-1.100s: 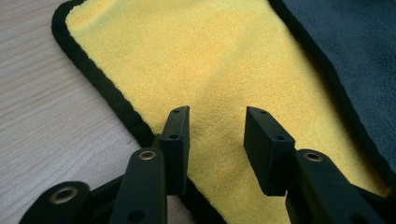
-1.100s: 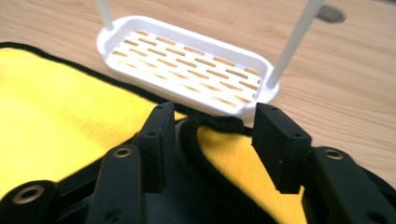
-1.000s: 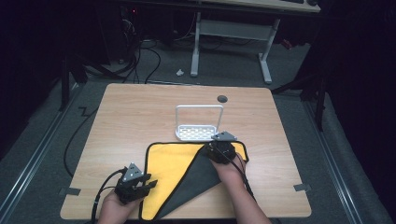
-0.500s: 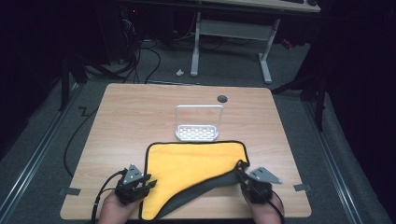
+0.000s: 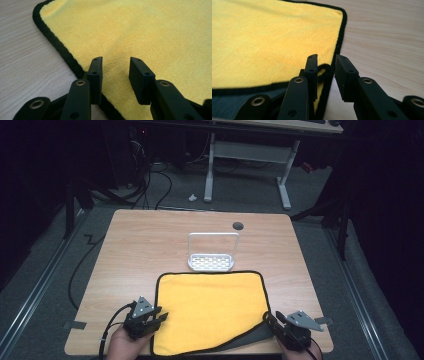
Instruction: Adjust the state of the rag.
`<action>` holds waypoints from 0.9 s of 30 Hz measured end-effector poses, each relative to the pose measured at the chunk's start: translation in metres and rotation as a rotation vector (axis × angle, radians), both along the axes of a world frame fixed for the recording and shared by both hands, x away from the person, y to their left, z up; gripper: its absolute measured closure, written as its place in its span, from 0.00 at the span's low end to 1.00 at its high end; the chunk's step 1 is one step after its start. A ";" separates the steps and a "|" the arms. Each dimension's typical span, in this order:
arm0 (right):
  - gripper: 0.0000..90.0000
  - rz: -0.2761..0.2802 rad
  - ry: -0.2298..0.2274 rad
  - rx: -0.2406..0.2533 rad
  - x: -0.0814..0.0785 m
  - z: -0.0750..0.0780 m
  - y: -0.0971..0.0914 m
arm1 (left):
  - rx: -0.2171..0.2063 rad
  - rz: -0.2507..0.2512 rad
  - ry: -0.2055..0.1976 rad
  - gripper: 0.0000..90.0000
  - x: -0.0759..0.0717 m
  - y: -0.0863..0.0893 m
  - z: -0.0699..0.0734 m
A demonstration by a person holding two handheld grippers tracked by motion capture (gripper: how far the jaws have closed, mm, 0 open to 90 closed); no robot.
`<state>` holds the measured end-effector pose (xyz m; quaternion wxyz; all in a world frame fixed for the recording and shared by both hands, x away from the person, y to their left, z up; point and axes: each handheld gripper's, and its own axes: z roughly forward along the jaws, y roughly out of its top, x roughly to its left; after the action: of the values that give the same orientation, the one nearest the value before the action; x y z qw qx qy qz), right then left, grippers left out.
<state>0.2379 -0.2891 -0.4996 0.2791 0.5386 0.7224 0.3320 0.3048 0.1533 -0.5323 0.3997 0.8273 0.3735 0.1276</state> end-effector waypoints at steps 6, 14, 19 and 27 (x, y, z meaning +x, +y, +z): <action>0.80 -0.004 0.048 -0.030 0.022 -0.010 0.008 | 0.000 -0.004 -0.004 0.71 0.000 0.000 0.000; 0.81 -0.040 0.077 -0.047 0.027 -0.017 -0.001 | -0.001 -0.004 -0.002 0.71 0.000 0.000 0.000; 0.80 -0.004 0.067 -0.010 -0.009 -0.016 0.002 | -0.007 0.001 -0.002 0.71 0.000 0.000 0.000; 0.78 0.010 0.060 0.003 -0.042 -0.012 -0.002 | -0.007 0.006 0.000 0.71 0.000 0.000 0.000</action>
<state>0.1955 -0.2908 -0.5120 0.2549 0.5451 0.7326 0.3180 0.3048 0.1530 -0.5328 0.4022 0.8248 0.3763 0.1277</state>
